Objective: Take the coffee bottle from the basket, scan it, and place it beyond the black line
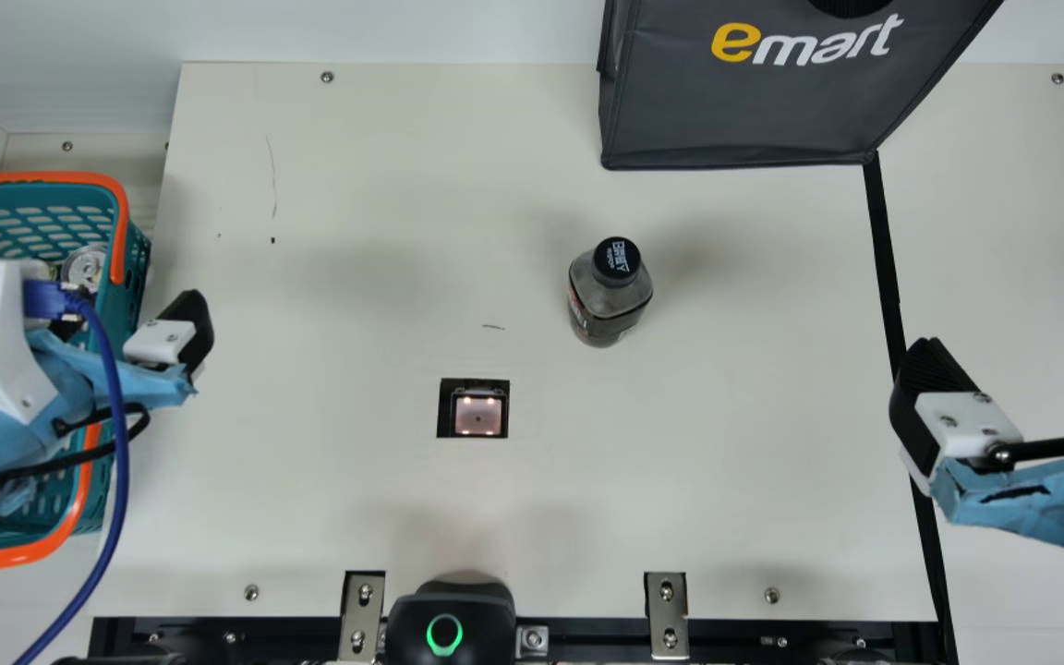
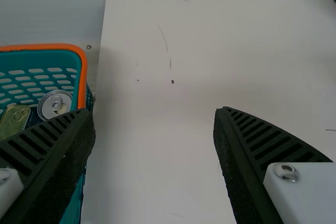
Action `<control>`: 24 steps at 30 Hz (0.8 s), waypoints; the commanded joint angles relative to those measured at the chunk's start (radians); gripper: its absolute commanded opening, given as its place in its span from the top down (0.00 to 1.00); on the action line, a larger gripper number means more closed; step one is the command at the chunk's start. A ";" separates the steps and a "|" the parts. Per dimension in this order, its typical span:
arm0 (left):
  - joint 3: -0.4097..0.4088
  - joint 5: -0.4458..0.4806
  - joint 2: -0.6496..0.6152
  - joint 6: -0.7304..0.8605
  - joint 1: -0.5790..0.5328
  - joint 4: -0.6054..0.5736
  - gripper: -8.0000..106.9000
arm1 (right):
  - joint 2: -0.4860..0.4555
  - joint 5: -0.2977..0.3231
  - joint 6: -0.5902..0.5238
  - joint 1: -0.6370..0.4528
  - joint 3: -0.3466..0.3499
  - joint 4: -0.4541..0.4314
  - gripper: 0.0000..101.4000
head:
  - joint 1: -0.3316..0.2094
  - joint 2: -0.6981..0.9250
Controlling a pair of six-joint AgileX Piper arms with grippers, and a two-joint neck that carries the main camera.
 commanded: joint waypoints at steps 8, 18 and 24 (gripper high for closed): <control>0.000 0.000 -0.002 -0.003 0.000 0.000 0.15 | 0.000 0.000 0.000 0.000 0.000 0.000 0.10 | -0.027 0.002; 0.000 0.000 -0.002 -0.003 0.000 0.000 0.15 | 0.000 0.000 0.000 0.000 0.000 0.000 0.10 | -0.027 0.002; 0.000 0.000 -0.002 -0.003 0.000 0.000 0.15 | 0.000 0.000 0.000 0.000 0.000 0.000 0.10 | -0.027 0.002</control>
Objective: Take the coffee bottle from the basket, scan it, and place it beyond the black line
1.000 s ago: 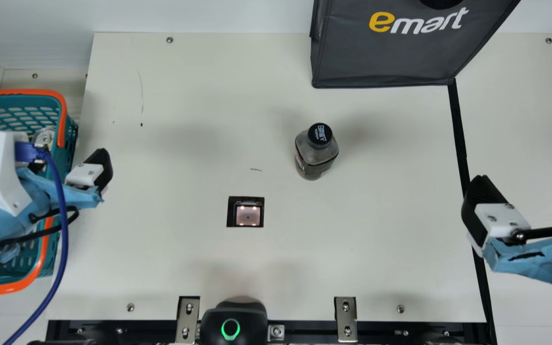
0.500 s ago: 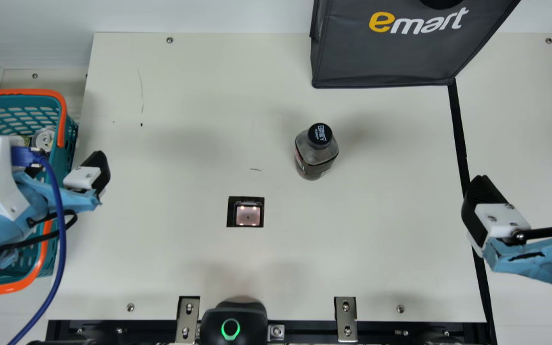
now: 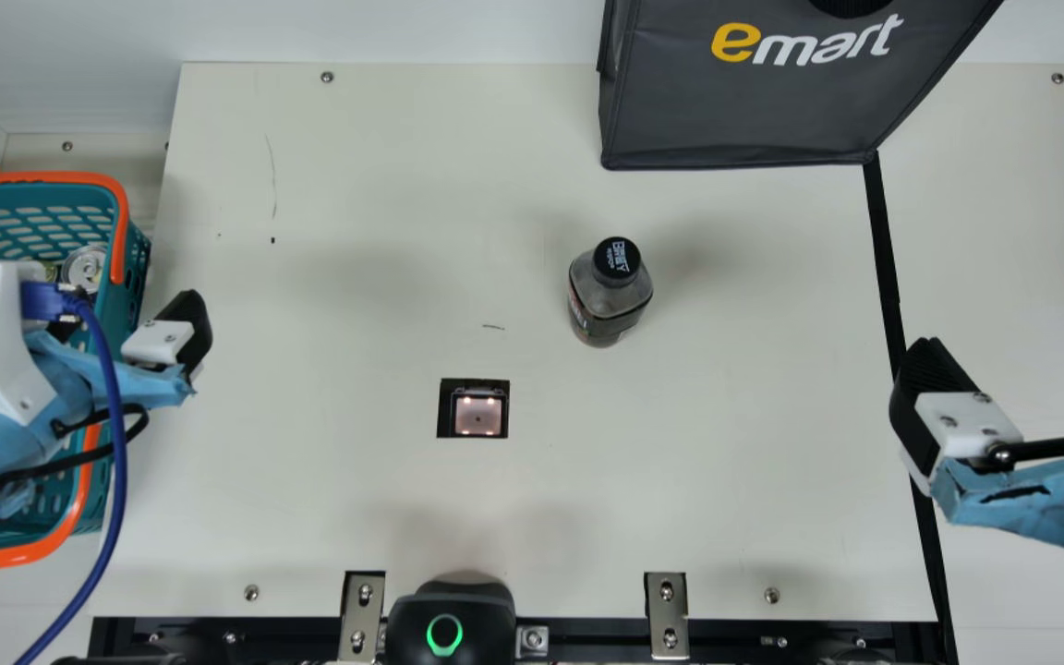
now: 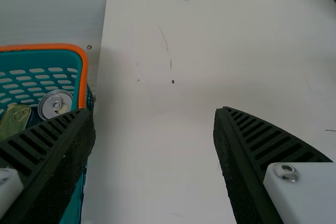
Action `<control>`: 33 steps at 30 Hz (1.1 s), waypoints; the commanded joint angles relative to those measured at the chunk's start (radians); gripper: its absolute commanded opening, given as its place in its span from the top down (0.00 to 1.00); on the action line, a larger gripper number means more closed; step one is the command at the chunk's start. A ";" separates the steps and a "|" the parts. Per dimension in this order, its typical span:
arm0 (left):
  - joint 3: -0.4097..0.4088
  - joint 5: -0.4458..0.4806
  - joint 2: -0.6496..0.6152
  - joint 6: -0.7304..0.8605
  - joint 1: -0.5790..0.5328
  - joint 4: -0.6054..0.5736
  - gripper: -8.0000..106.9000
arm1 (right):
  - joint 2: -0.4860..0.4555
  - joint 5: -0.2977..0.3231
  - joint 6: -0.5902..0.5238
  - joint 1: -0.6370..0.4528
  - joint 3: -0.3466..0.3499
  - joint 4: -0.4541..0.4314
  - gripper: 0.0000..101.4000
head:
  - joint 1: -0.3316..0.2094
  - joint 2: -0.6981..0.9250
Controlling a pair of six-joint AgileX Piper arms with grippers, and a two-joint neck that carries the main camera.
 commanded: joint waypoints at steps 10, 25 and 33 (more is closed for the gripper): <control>0.000 0.000 0.000 0.000 0.000 0.000 0.15 | 0.000 0.000 0.000 0.000 0.000 0.000 0.10 | -0.027 0.002; 0.000 0.000 0.000 0.000 0.000 0.000 0.15 | 0.000 0.000 0.000 0.000 0.000 0.000 0.10 | -0.027 0.002; 0.000 0.000 0.000 0.000 0.000 0.000 0.15 | 0.002 -0.002 0.000 0.002 0.001 -0.001 0.10 | -0.027 0.002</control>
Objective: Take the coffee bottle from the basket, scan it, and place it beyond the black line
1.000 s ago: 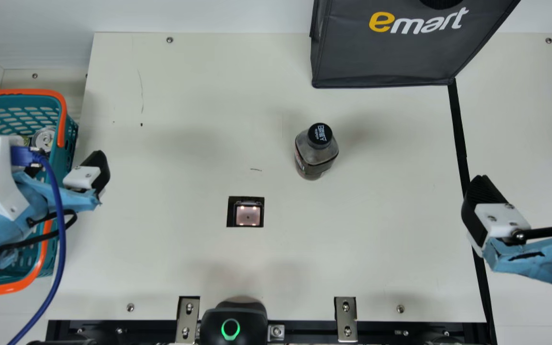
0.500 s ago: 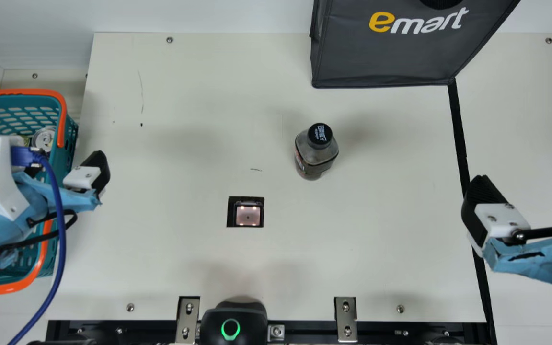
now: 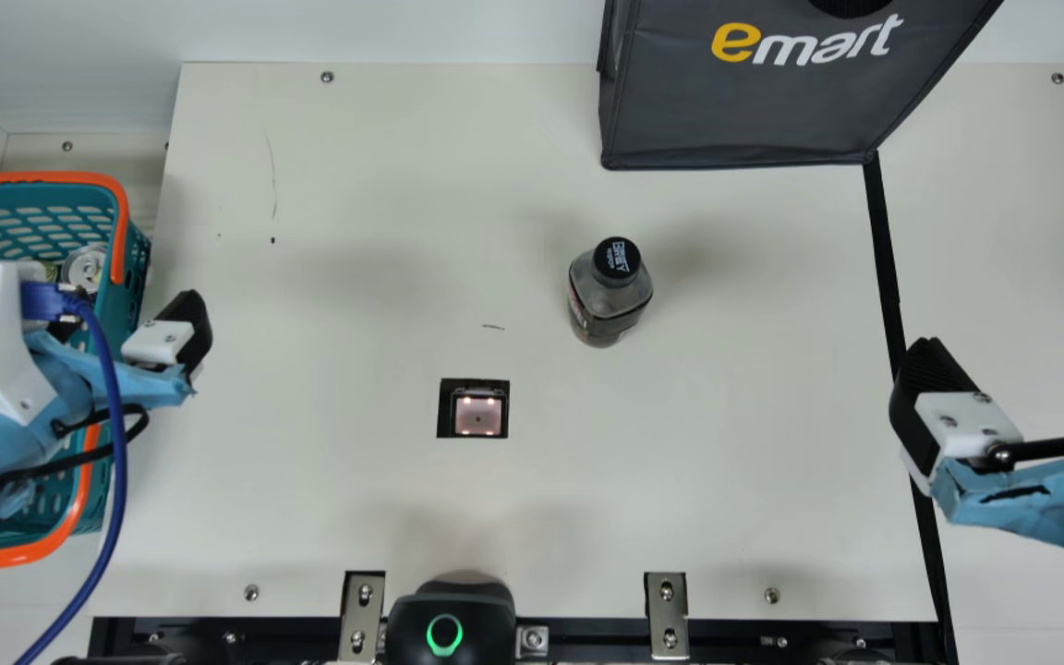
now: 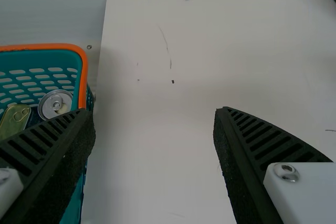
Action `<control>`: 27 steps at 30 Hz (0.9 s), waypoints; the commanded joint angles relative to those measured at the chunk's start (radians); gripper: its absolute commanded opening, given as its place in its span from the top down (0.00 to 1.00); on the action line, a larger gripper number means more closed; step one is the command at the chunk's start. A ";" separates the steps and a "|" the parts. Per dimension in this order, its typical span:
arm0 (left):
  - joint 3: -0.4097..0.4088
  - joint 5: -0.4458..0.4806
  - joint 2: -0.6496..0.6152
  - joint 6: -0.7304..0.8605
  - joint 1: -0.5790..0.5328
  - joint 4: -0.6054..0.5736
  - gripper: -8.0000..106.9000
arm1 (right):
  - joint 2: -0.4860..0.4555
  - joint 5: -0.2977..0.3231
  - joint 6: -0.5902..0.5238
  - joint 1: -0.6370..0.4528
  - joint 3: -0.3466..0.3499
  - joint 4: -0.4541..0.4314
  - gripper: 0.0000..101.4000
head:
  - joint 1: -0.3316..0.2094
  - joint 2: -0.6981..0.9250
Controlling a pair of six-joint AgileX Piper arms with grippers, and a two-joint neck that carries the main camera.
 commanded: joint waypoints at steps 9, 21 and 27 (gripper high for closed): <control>0.000 0.000 0.000 0.000 0.000 0.000 0.15 | 0.016 -0.019 -0.003 0.016 0.008 0.000 0.10 | -0.027 0.003; 0.000 0.000 0.000 0.000 0.000 0.000 0.15 | 0.065 -0.059 0.026 0.049 0.011 -0.014 0.10 | -0.027 0.003; 0.000 0.000 0.000 0.000 0.000 0.000 0.15 | 0.103 -0.087 0.065 0.087 0.020 -0.034 0.10 | -0.027 0.003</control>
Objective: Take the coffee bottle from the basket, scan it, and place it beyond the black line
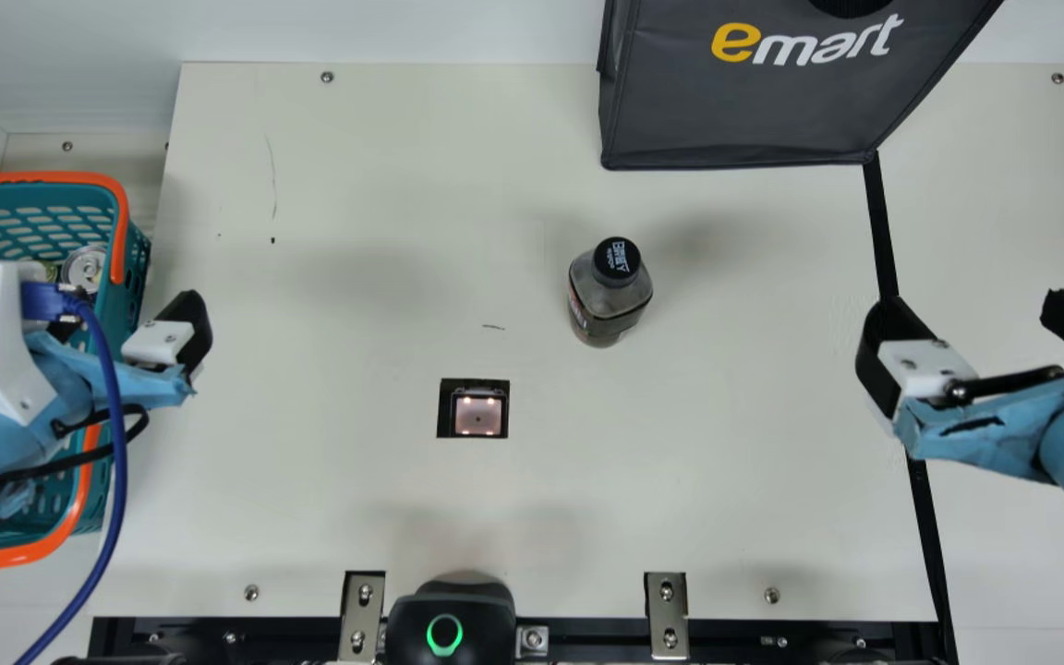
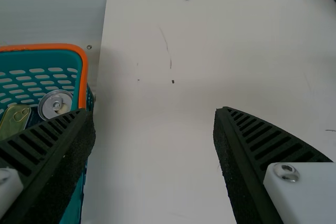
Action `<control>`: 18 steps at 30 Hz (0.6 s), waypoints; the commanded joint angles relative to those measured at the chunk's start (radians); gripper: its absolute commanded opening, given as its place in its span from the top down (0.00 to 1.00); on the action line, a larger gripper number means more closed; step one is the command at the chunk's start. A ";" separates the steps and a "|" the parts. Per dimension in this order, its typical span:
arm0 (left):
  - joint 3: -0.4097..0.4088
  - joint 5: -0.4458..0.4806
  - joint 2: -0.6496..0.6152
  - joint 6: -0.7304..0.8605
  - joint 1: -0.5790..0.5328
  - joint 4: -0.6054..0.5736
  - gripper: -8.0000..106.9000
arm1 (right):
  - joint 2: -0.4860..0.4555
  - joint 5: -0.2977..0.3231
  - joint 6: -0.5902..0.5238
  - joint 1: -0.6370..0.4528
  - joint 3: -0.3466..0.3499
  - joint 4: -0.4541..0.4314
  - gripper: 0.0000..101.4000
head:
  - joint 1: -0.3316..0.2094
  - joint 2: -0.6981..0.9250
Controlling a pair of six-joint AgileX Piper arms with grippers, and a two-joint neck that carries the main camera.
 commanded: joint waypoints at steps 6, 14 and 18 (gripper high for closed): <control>0.000 0.000 0.000 0.000 0.000 0.000 0.15 | 0.052 -0.034 0.058 0.048 0.009 -0.031 0.10 | -0.027 0.002; 0.000 0.000 0.000 0.000 0.000 0.000 0.15 | 0.126 -0.078 0.117 0.098 0.008 -0.063 0.10 | -0.027 0.002; 0.000 0.000 0.000 0.000 0.000 0.000 0.15 | 0.161 -0.098 0.129 0.119 0.004 -0.068 0.10 | -0.027 0.002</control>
